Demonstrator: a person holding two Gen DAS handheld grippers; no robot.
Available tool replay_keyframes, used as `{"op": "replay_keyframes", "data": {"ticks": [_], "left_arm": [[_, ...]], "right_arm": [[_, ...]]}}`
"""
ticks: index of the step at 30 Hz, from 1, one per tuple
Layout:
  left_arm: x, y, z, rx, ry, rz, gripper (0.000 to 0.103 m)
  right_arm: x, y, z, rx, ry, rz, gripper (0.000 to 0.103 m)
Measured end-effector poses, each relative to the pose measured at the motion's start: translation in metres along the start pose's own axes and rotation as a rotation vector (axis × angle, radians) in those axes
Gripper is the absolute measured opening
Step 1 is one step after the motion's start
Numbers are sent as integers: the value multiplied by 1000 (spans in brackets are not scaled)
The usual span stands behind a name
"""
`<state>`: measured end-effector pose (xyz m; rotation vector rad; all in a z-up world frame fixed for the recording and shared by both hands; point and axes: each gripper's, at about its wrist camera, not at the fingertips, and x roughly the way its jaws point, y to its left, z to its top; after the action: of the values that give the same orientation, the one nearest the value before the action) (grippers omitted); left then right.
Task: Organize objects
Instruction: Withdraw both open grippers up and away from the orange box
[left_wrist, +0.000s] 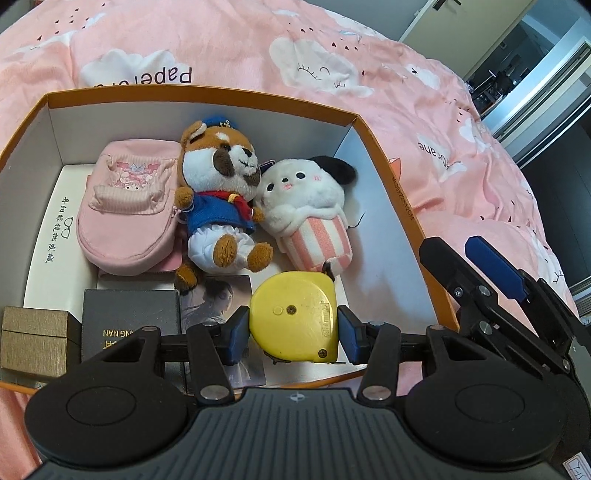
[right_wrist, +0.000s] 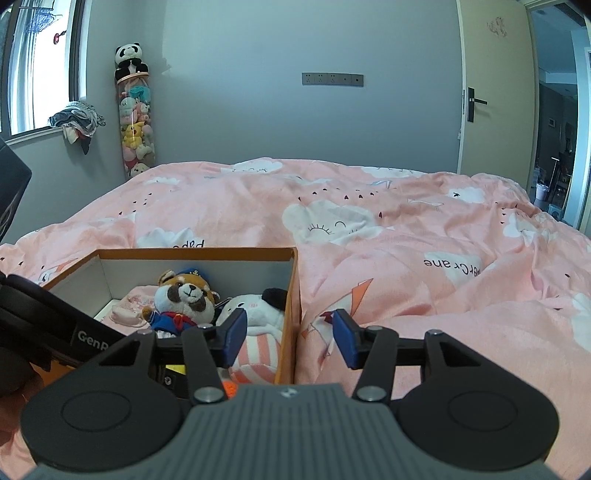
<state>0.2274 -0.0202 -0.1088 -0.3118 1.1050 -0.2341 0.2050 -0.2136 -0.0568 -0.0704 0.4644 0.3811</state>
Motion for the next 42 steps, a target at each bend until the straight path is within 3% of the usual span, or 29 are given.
{"op": "replay_keyframes", "data": {"ticks": [16,21,25,32,33,38,42], "left_arm": [[-5,1,1,-23,-31,-34,62],[-17,-1,-3,-22,-82,-11,62],[-47,-3,-9,-13,-227,54,61],[-116,-18,-40,151,-595,255,61],[-123,-20,-44,172,-629,275,61],[-156,-26,-66,250,-747,344,63],[-174,-24,-74,240,-763,408,68]], "right_arm": [[-2,-4,1,21,-16,-9,57],[-6,-2,4,19,-18,-1,57],[-16,1,11,40,-21,10,64],[-41,18,24,62,-17,52,74],[-46,21,26,58,-18,56,80],[-70,43,36,28,-23,85,88],[-90,60,40,9,-26,106,95]]}}
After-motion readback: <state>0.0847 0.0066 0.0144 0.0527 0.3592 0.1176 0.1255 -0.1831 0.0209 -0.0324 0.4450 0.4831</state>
